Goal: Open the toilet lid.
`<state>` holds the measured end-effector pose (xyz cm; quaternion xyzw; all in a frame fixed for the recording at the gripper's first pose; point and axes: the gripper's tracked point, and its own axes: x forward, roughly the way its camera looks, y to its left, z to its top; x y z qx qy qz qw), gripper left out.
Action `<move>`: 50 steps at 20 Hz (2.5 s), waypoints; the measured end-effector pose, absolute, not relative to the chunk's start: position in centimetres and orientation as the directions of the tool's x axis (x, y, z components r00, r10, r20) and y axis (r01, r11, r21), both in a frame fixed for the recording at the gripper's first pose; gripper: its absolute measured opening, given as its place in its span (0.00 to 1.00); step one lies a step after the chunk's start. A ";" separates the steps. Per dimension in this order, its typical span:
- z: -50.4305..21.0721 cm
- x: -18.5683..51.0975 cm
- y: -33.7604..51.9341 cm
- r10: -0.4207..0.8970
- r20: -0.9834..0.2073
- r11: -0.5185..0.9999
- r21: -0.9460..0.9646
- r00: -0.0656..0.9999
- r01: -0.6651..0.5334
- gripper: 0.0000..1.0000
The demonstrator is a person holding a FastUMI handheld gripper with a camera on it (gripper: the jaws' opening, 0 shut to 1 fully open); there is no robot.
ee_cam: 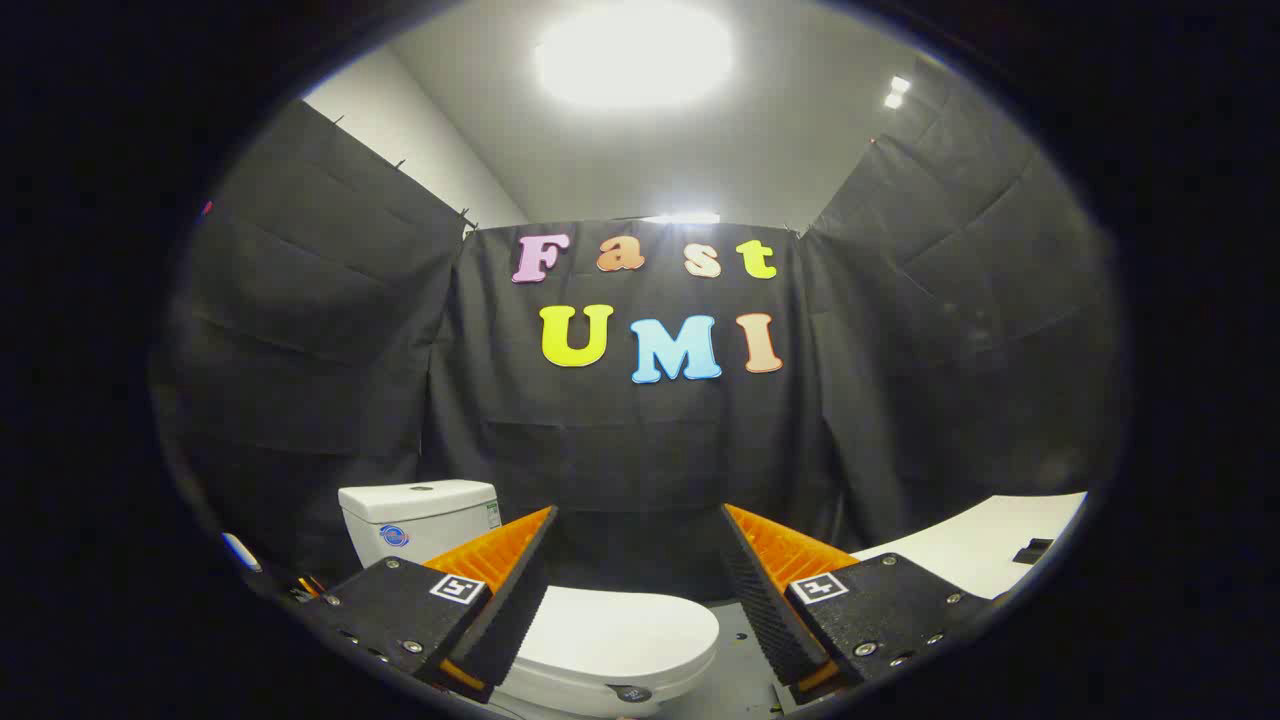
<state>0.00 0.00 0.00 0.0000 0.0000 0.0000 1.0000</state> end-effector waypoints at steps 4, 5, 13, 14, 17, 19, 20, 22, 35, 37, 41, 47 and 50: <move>0.2 -0.4 -0.5 -0.011 0.004 1.000 0.004 1.000 0.011 0.95; 0.1 -0.5 -0.5 -0.012 0.002 1.000 0.003 1.000 0.012 0.95; -0.1 -0.6 0.4 0.000 -0.004 1.000 0.011 1.000 0.000 0.95; -0.3 -0.6 0.5 0.002 -0.005 1.000 0.008 1.000 -0.002 0.95; -0.4 -0.6 0.6 0.000 -0.006 1.000 -0.003 1.000 0.000 0.95; -0.5 -0.5 0.5 -0.008 -0.004 1.000 -0.007 1.000 0.008 0.95; -0.7 -0.5 0.5 -0.013 -0.004 1.000 -0.005 1.000 0.013 0.95; -1.4 -0.1 0.3 -0.036 -0.015 0.999 0.016 0.999 0.036 0.95; -8.0 2.6 1.9 -0.034 -0.021 0.964 0.262 0.999 0.039 0.95; -9.3 3.0 2.1 -0.048 -0.028 0.946 0.321 0.998 0.054 0.96; -13.9 3.7 2.8 -0.068 -0.110 0.890 0.443 0.992 0.110 0.96; -19.8 3.6 4.1 -0.092 -0.228 0.765 0.607 0.969 0.215 0.96; -22.6 3.5 4.5 -0.100 -0.289 0.722 0.638 0.952 0.269 0.96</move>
